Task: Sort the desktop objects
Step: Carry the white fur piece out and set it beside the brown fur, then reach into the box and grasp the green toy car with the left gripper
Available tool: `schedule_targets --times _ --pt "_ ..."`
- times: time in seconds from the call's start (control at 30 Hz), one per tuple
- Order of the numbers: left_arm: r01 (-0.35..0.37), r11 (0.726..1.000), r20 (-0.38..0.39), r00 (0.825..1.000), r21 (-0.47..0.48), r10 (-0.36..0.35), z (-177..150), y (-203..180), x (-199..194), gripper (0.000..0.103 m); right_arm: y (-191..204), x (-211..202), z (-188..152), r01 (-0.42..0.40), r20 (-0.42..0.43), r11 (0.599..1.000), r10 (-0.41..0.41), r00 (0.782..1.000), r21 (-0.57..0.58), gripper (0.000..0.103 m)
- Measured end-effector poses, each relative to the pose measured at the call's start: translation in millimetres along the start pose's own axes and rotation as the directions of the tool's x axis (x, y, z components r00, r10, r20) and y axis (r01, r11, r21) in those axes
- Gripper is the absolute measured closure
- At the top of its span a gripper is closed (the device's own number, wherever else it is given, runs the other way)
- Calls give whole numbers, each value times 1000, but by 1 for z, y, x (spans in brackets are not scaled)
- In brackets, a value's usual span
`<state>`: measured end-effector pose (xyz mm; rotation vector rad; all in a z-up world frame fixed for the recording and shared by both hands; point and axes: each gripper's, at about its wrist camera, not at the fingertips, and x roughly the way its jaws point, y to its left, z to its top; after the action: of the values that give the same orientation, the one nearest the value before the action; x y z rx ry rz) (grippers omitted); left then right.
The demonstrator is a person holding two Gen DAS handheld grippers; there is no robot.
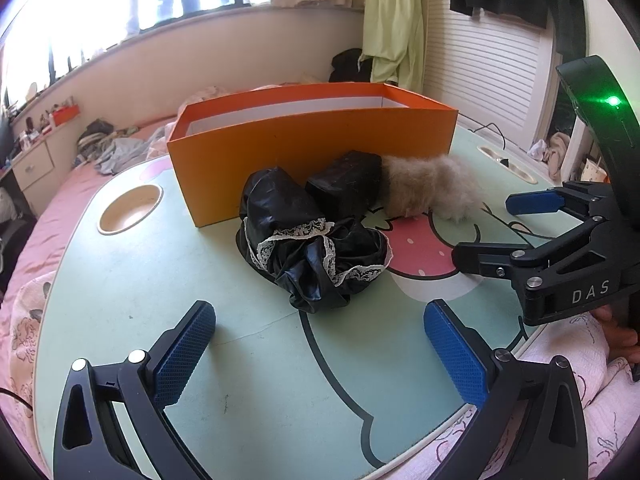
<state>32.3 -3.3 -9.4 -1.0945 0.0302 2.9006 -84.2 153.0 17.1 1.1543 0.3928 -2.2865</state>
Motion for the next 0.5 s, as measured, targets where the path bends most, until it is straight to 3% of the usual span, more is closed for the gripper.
schedule_targets --times 0.5 --pt "0 1000 -5 1000 0 0 0 0 1 0 2 2 -3 4 -2 1000 -4 1000 -7 0"
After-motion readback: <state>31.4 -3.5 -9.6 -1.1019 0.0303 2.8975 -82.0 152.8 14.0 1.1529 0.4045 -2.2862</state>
